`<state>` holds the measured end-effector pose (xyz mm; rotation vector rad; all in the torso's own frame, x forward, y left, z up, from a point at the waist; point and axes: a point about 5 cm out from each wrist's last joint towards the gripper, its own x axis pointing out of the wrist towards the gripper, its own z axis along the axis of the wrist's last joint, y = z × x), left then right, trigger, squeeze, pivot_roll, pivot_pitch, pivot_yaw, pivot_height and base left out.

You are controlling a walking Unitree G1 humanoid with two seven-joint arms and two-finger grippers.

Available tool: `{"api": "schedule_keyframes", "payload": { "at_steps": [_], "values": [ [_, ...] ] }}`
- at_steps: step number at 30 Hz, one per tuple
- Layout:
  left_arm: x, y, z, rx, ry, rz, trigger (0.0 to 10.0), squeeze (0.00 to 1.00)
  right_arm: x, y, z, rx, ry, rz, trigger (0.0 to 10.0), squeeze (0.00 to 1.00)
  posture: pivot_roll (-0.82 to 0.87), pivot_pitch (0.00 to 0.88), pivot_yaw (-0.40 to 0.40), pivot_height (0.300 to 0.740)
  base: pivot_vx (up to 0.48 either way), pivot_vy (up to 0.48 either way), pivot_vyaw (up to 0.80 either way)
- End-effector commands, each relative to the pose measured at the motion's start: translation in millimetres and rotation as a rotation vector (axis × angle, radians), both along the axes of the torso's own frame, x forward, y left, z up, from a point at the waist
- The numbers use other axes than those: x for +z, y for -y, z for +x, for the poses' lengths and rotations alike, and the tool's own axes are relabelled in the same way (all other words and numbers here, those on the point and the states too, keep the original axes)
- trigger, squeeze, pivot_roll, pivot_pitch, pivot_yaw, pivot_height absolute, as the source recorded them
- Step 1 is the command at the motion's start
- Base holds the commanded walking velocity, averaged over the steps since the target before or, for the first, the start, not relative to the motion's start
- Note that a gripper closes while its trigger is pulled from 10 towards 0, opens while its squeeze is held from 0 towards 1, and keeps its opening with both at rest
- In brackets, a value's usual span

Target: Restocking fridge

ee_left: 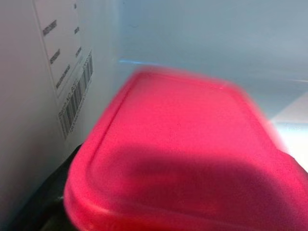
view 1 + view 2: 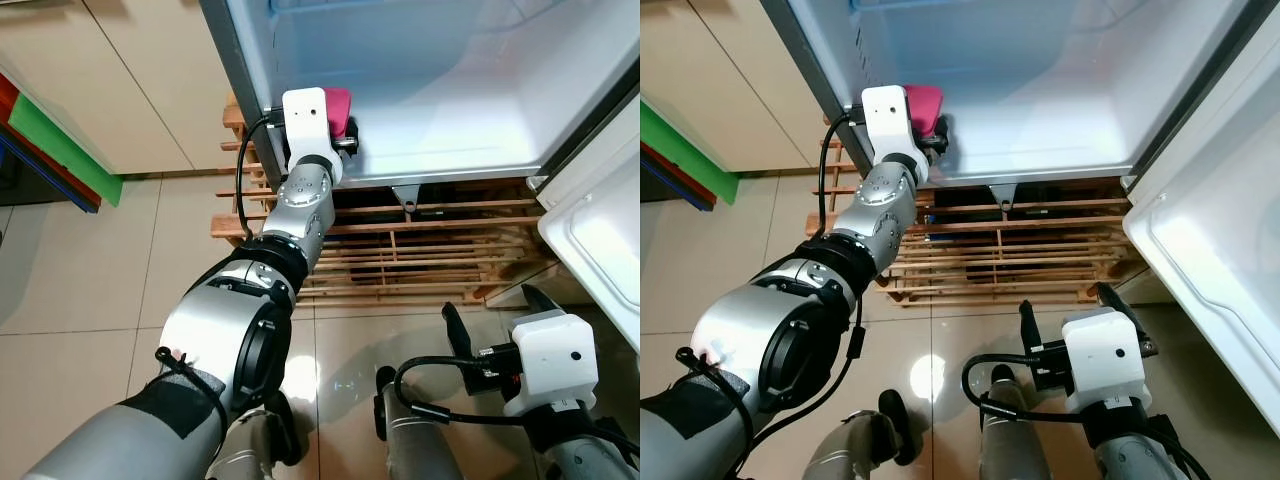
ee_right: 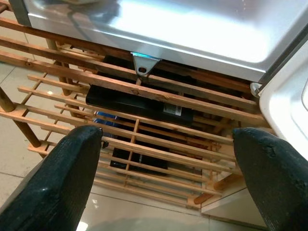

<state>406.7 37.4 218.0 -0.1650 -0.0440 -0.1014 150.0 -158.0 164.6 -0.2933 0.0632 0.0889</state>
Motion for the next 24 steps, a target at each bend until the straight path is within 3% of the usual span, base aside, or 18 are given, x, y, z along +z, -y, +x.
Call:
{"api": "schedule_keyframes", "payload": {
  "at_steps": [1,5,8,15,16,17,18,24],
  "values": [
    [25,-2.7,4.4,0.031,0.070,-0.029,10.0,1.00,1,-2.5,-0.1,0.018,-0.004,0.007,10.0,0.00,-0.46,0.340,0.098,0.740,0.000,0.000,0.00],
    [38,3.6,3.6,0.011,0.108,-0.098,10.0,1.00,0,-3.0,3.2,0.021,-0.003,0.006,10.0,0.00,-0.45,0.331,0.102,0.740,0.000,0.000,0.00],
    [56,18.8,0.1,-0.018,0.180,-0.053,10.0,1.00,-1,-2.0,6.1,0.018,0.003,0.003,10.0,0.00,-0.44,0.318,0.108,0.740,0.000,0.000,0.00],
    [66,27.3,-2.4,-0.066,0.228,-0.037,10.0,1.00,-3,-2.8,16.4,0.020,0.020,0.006,10.0,0.00,-0.41,0.279,0.119,0.740,0.000,0.000,0.00],
    [69,28.6,-3.1,-0.077,0.249,-0.021,10.0,0.64,-3,-3.3,17.9,0.022,0.025,0.008,10.0,0.00,-0.41,0.274,0.120,0.740,0.000,0.000,0.00],
    [71,29.4,-3.5,-0.084,0.262,-0.011,10.0,0.64,-4,-3.5,19.5,0.023,0.027,0.008,10.0,0.00,-0.41,0.270,0.120,0.740,0.000,0.000,0.00],
    [73,30.2,-3.9,-0.092,0.277,0.003,10.0,0.00,-4,-4.0,21.6,0.026,0.031,0.009,10.0,0.00,-0.40,0.257,0.123,0.740,0.000,0.000,0.00],
    [83,33.8,-5.8,-0.124,0.328,0.025,10.0,0.00,-7,-4.2,34.4,0.032,0.049,0.012,10.0,0.00,-0.37,0.212,0.125,0.740,0.000,0.000,0.00]
  ]
}}
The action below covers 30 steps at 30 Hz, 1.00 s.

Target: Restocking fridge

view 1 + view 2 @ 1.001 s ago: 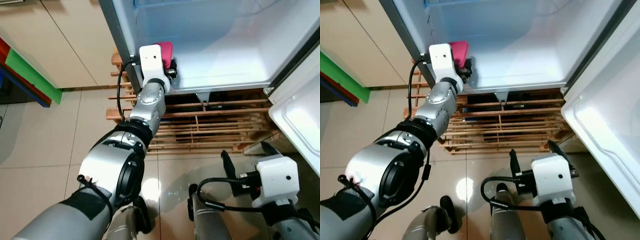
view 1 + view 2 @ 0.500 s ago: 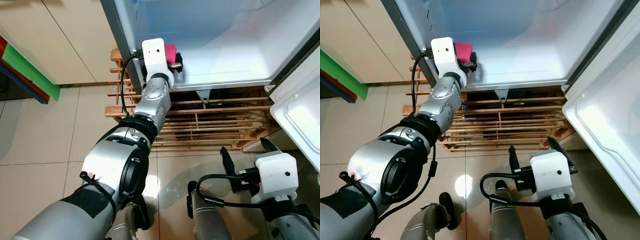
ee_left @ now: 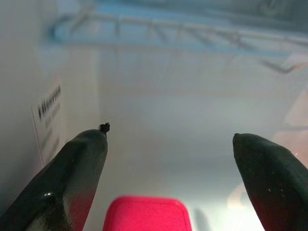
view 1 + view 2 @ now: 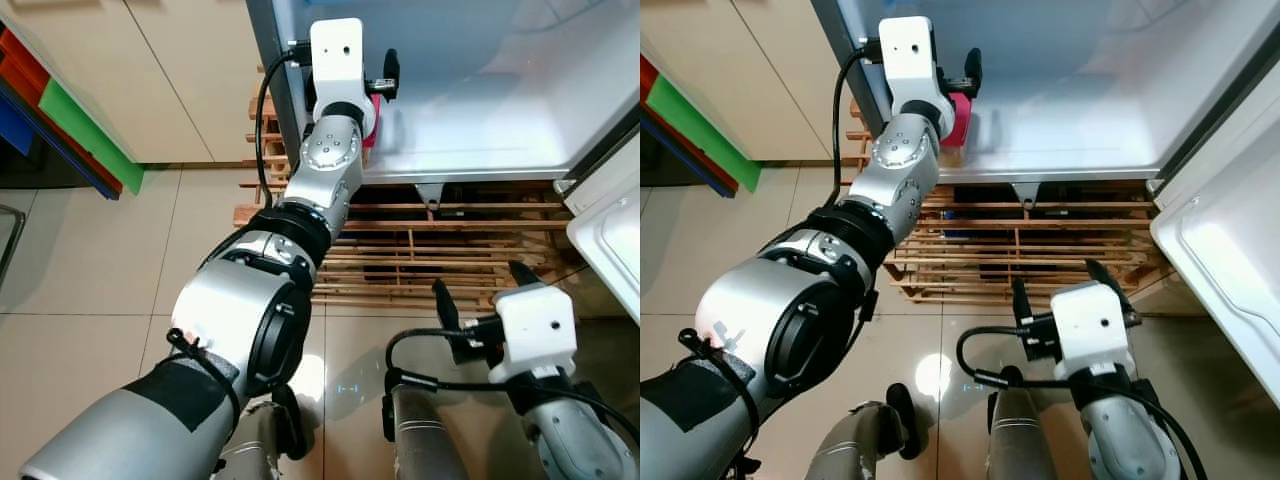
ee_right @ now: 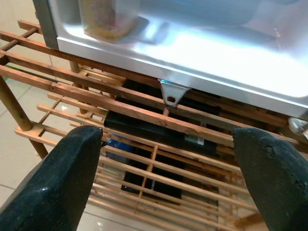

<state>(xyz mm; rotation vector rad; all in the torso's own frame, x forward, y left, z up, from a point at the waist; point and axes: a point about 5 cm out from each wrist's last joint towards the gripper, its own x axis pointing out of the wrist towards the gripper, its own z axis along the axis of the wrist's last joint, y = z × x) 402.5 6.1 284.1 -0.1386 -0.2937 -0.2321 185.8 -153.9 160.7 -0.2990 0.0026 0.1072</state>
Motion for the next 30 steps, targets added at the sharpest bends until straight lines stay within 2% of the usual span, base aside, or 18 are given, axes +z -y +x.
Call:
{"api": "schedule_keyframes", "payload": {
  "at_steps": [1,3,5,7,8,9,10,12,15,18,19,20,21,22,24,26,28,30],
  "values": [
    [17,2.4,-1.6,-0.014,0.068,0.008,10.0,0.00,-3,-0.1,-1.4,0.005,-0.009,0.014,10.0,0.00,-0.37,0.212,0.125,0.740,0.000,0.000,0.00],
    [24,17.4,-8.8,-0.111,0.124,0.020,10.0,0.00,-2,-0.3,6.8,0.009,0.015,0.023,10.0,0.00,-0.36,0.183,0.126,0.740,0.000,0.000,0.00],
    [22,30.4,-15.9,-0.220,0.151,0.035,10.0,0.00,-1,0.6,13.0,0.006,0.029,0.034,10.0,0.00,-0.34,0.167,0.128,0.740,0.000,0.000,0.00],
    [15,38.9,-21.7,-0.296,0.164,0.059,10.0,0.00,-2,2.9,19.5,-0.005,0.034,0.052,10.0,0.00,-0.31,0.138,0.129,0.740,0.000,0.000,0.00],
    [15,38.9,-21.7,-0.296,0.164,0.059,10.0,0.00,-2,2.9,19.5,-0.005,0.034,0.052,10.0,0.00,-0.31,0.138,0.129,0.740,0.000,0.000,0.00],
    [10,43.8,-26.2,-0.350,0.172,0.069,10.0,0.00,-2,4.3,21.8,-0.015,0.037,0.067,10.0,0.00,-0.31,0.138,0.129,0.740,0.000,0.000,0.00],
    [-7,47.3,-37.9,-0.463,0.188,0.079,10.0,0.00,-4,8.9,31.6,-0.049,0.041,0.114,10.0,0.00,-0.27,0.099,0.132,0.740,0.000,0.000,0.00],
    [-12,47.5,-41.5,-0.498,0.188,0.075,10.0,0.00,-5,10.2,35.0,-0.058,0.042,0.128,10.0,0.00,-0.27,0.099,0.132,0.740,0.000,0.000,0.00],
    [-25,36.2,-57.5,-0.592,0.197,0.056,10.0,0.00,-9,13.8,48.1,-0.090,0.047,0.169,10.0,0.00,-0.22,0.058,0.133,0.740,0.000,0.000,0.00],
    [-33,18.8,-64.0,-0.578,0.203,0.053,10.0,0.00,-12,13.8,58.2,-0.085,0.052,0.181,10.0,0.00,-0.19,0.021,0.131,0.740,0.000,0.000,0.00],
    [-38,5.9,-67.9,-0.548,0.193,0.046,10.0,0.00,-13,12.7,61.9,-0.079,0.056,0.187,10.0,0.00,-0.17,0.006,0.128,0.740,0.000,0.000,0.00],
    [-38,5.9,-67.9,-0.548,0.193,0.046,10.0,0.00,-13,12.7,61.9,-0.079,0.056,0.187,10.0,0.00,-0.17,0.006,0.128,0.740,0.000,0.000,0.00],
    [-46,-14.0,-75.6,-0.506,0.169,0.038,10.0,0.00,-14,11.4,68.0,-0.071,0.062,0.197,10.0,0.00,-0.15,0.000,0.117,0.740,0.000,0.000,0.00],
    [-51,-25.0,-77.3,-0.469,0.156,0.039,10.0,0.00,-15,11.0,70.9,-0.069,0.063,0.202,10.0,0.00,-0.14,0.000,0.116,0.740,0.000,0.000,0.00],
    [-63,-47.1,-75.2,-0.377,0.133,0.070,10.0,0.00,-17,10.0,76.1,-0.059,0.061,0.195,10.0,0.00,-0.13,0.000,0.108,0.740,0.000,0.000,0.00],
    [-67,-53.1,-74.1,-0.349,0.125,0.085,10.0,0.00,-18,9.8,77.7,-0.055,0.059,0.188,10.0,0.00,-0.13,0.000,0.106,0.740,0.000,0.000,0.00],
    [-92,-89.7,-74.0,-0.186,0.054,0.129,10.0,0.00,-24,13.1,79.4,-0.065,0.053,0.139,10.0,0.00,-0.14,0.000,0.108,0.740,0.000,0.000,0.00],
    [-136,-143.2,-88.4,0.025,-0.134,0.127,10.0,0.00,-31,25.8,73.5,-0.103,0.042,0.097,10.0,0.00,-0.14,0.000,0.102,0.740,0.000,0.000,0.00]
  ]
}}
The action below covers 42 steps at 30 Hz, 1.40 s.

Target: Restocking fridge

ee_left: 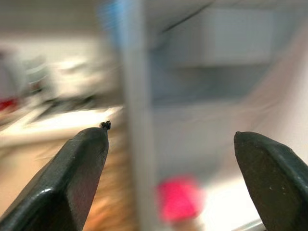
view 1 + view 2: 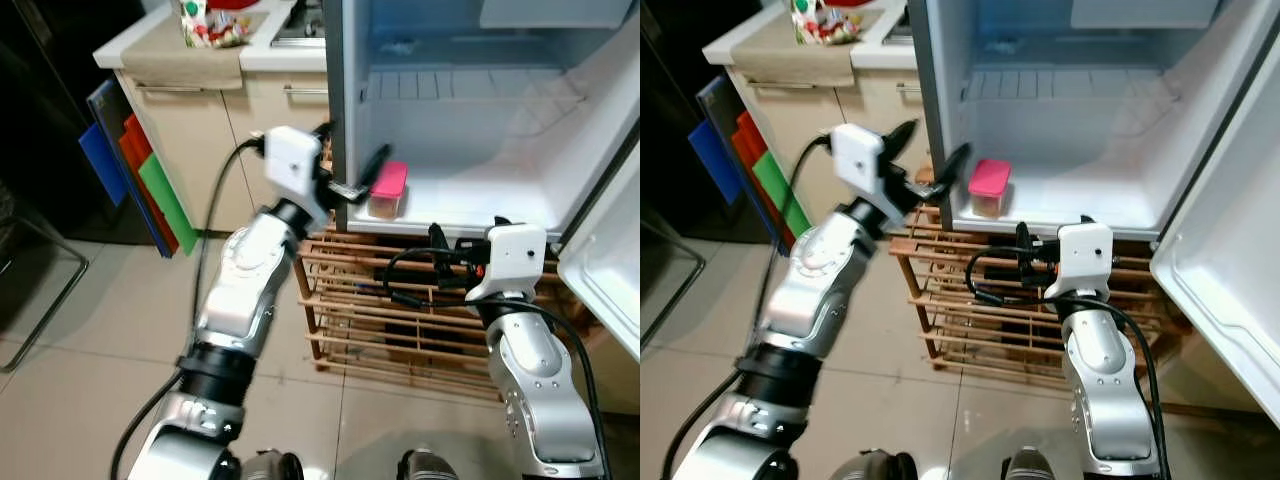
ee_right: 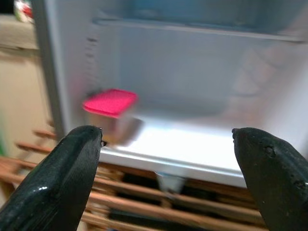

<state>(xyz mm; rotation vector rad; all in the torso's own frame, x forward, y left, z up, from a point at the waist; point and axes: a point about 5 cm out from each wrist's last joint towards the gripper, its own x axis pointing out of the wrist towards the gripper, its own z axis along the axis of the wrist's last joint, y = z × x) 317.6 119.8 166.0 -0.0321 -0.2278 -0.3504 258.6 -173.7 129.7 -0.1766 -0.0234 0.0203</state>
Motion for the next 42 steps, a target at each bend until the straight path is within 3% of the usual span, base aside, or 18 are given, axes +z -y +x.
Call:
{"api": "schedule_keyframes", "payload": {
  "at_steps": [1,4,6,8,13,21,26,29,42],
  "values": [
    [-36,-46.5,-15.2,0.189,-0.167,0.000,10.0,0.00,-3,13.4,-4.1,-0.045,-0.005,-0.030,10.0,0.00,-0.14,0.000,0.096,0.740,0.000,0.000,0.00],
    [-53,-56.1,-36.6,0.205,-0.251,-0.004,10.0,0.00,-12,27.1,-13.0,-0.087,-0.034,-0.023,10.0,0.00,-0.13,0.000,0.084,0.740,0.000,0.000,0.00],
    [-48,-44.7,-38.2,0.144,-0.220,0.006,10.0,0.00,-16,29.3,-13.9,-0.083,-0.043,-0.028,10.0,0.00,-0.13,0.000,0.070,0.740,0.000,0.000,0.00],
    [-42,-36.7,-37.1,0.104,-0.199,-0.009,10.0,0.00,-18,28.5,-12.0,-0.072,-0.040,-0.032,10.0,0.00,-0.13,0.000,0.069,0.740,0.000,0.000,0.00],
    [-31,-21.9,-17.2,0.081,-0.181,-0.027,10.0,0.00,-11,19.6,0.4,-0.034,0.011,-0.049,10.0,0.00,-0.14,0.000,0.073,0.740,0.000,0.384,0.00],
    [-28,-16.4,-14.5,0.083,-0.193,0.001,10.0,0.00,-15,20.4,-0.6,-0.041,0.010,-0.043,10.0,0.00,-0.14,0.000,0.075,0.740,0.000,0.466,0.00],
    [-26,-10.4,-11.5,0.089,-0.174,0.022,10.0,0.00,-19,20.1,-4.9,-0.044,0.001,-0.040,10.0,0.00,-0.15,0.000,0.080,0.740,0.000,0.000,0.00],
    [-19,-6.8,-10.0,0.064,-0.150,-0.010,10.0,0.00,-21,20.3,-7.0,-0.046,0.000,-0.041,10.0,0.00,-0.16,0.000,0.083,0.740,0.000,0.000,0.00],
    [-19,-0.3,-1.6,0.043,-0.170,-0.022,10.0,0.00,-23,25.9,-13.0,-0.075,-0.007,-0.049,10.0,0.00,-0.19,0.000,0.106,0.740,0.442,0.000,0.00]
  ]
}}
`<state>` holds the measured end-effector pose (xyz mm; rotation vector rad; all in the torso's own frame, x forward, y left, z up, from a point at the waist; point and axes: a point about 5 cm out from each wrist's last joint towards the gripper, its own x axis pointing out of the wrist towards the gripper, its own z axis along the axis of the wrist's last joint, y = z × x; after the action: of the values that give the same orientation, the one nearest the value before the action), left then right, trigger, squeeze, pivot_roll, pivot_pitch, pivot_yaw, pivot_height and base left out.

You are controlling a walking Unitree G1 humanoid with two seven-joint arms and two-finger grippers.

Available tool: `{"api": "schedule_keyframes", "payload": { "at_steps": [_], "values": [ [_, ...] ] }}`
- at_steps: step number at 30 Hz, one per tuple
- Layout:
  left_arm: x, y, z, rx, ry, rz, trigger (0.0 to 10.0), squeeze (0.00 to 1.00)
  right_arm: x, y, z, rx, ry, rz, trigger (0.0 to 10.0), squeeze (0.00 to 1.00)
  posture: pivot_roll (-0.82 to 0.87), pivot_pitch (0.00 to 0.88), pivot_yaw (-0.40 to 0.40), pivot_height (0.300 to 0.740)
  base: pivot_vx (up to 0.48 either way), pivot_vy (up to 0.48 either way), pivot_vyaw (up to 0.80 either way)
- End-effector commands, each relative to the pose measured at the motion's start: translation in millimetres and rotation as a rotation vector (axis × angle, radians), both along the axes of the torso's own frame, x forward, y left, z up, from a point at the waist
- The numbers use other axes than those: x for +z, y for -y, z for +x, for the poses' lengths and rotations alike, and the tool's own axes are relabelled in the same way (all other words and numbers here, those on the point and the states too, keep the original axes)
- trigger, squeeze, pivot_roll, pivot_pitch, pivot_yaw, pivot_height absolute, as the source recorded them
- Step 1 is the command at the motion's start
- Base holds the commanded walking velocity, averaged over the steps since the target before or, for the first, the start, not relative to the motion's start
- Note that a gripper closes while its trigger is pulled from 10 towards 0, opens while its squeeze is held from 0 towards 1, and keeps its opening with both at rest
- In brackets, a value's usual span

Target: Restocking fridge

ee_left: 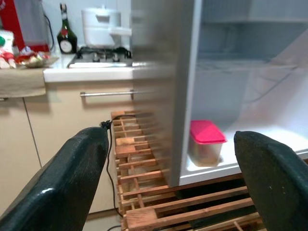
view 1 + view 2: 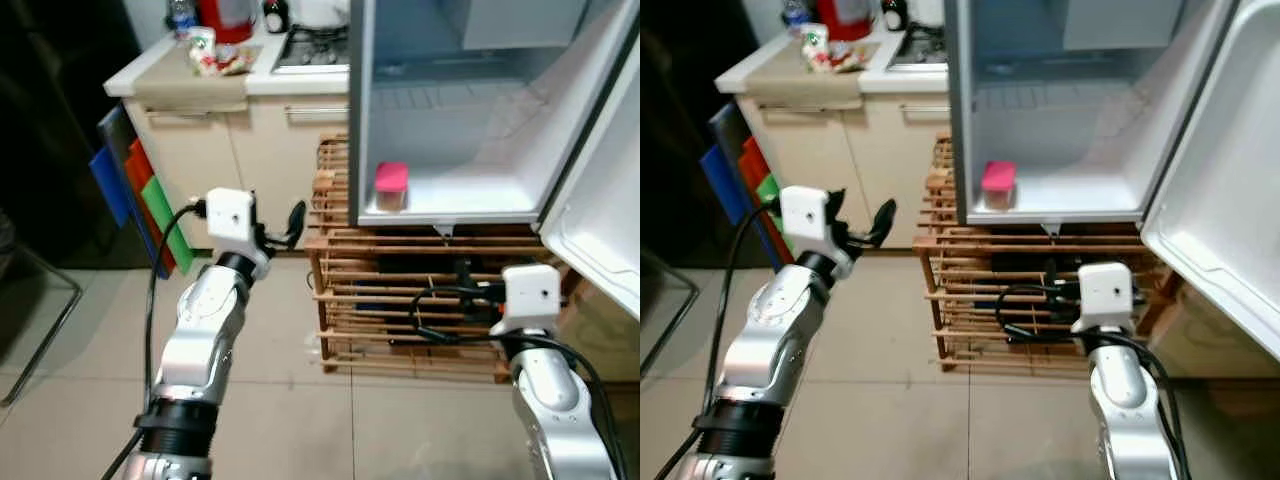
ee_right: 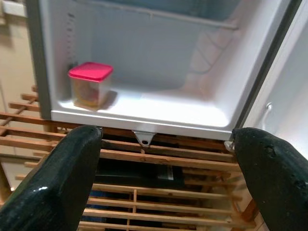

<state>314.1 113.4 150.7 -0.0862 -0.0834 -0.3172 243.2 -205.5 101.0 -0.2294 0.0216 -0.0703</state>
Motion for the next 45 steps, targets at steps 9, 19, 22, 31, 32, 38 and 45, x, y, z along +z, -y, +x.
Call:
{"api": "schedule_keyframes", "payload": {
  "at_steps": [9,19,22,31,32,38,45],
  "values": [
    [0,-4.3,5.1,0.001,-0.007,0.004,10.0,0.00,6,-6.1,3.6,0.019,0.028,0.001,10.0,0.00,-0.19,0.000,0.106,0.740,0.450,0.000,0.00],
    [7,-3.9,7.4,0.005,0.022,-0.020,10.0,0.00,6,-8.0,7.9,0.034,0.024,-0.003,10.0,0.00,-0.19,0.000,0.097,0.740,0.449,0.000,0.00],
    [9,-4.4,7.0,0.008,0.030,-0.022,10.0,0.00,4,-8.0,8.4,0.037,0.010,0.009,10.0,0.00,-0.18,0.000,0.093,0.740,0.449,0.000,0.00],
    [14,0.4,6.6,-0.132,0.035,0.060,10.0,0.00,-9,-7.7,-1.3,0.042,-0.072,0.002,10.0,0.00,-0.17,0.005,0.070,0.740,0.246,0.000,0.00],
    [14,0.3,5.8,-0.165,0.029,0.063,10.0,0.00,-11,-7.4,-3.8,0.043,-0.084,0.001,10.0,0.00,-0.17,0.005,0.070,0.740,0.000,0.000,0.00],
    [4,15.2,-18.0,-0.472,-0.031,0.058,10.0,0.00,-25,2.5,-24.0,0.031,-0.160,-0.027,10.0,0.00,-0.18,0.029,0.055,0.740,0.000,0.000,0.00],
    [7,33.2,-30.2,-0.682,-0.053,0.040,10.0,0.00,-29,15.6,-40.8,-0.004,-0.207,-0.054,10.0,0.00,-0.20,0.046,0.041,0.740,0.000,0.000,0.00]
  ]
}}
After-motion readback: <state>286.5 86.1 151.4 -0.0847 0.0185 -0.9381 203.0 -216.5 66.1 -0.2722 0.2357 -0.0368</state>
